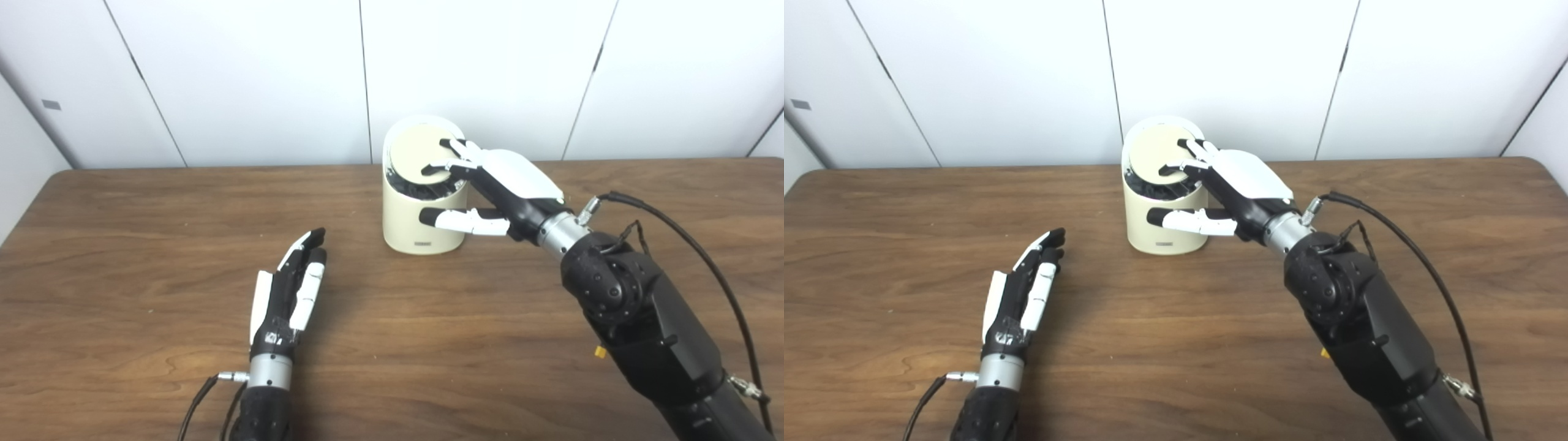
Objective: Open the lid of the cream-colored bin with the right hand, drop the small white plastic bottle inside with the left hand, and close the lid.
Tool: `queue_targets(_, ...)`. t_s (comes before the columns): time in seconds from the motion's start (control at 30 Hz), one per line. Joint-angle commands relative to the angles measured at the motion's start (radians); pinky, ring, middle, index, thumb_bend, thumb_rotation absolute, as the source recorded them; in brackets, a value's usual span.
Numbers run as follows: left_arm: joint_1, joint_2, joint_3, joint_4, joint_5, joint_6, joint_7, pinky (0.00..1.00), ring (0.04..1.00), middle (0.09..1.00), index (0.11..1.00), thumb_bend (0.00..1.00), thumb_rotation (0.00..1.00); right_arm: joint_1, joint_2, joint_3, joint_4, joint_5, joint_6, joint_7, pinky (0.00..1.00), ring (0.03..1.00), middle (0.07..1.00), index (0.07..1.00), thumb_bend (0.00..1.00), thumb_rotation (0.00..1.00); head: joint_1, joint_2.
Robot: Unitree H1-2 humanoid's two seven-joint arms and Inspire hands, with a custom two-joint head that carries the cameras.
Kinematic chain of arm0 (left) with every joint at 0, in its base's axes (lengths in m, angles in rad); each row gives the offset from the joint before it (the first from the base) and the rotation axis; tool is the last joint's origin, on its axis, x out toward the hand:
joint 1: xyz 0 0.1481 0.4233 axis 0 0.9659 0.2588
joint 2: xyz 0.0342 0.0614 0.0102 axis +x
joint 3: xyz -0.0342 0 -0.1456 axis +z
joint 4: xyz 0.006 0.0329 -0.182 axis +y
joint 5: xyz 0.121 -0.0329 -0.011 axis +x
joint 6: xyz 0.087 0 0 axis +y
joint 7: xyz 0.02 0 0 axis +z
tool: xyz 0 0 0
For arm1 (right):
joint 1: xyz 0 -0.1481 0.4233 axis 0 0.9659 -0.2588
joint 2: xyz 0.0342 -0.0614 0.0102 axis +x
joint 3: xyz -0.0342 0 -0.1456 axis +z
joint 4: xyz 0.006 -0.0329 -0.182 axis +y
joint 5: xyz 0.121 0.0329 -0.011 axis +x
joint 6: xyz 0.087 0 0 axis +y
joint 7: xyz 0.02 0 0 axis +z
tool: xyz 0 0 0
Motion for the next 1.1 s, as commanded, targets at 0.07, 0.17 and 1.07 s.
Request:
queue_targets(0.07,-0.008,-0.009,-0.009,-0.009,0.004,-0.004,-0.001,0.79,0.853,0.872,0.871,0.58,1.0,-0.015,-0.008,0.01,-0.024,-0.033,-0.023,0.012,1.0,1.0,1.0,0.794,0.59,0.99,0.003,0.002)
queue_targets(0.17,-0.009,-0.011,-0.009,-0.009,0.004,-0.002,0.0,0.8,0.858,0.873,0.869,0.58,1.0,-0.015,-0.009,0.017,-0.028,-0.057,-0.031,0.01,1.0,1.0,1.0,0.79,0.59,0.98,0.005,0.004)
queue_targets(1.07,-0.012,-0.022,-0.004,-0.013,-0.005,-0.003,0.001,0.82,0.866,0.874,0.863,0.57,1.0,-0.017,-0.007,0.018,-0.009,-0.143,-0.073,0.05,1.0,1.0,1.0,0.786,0.6,1.0,0.009,0.013)
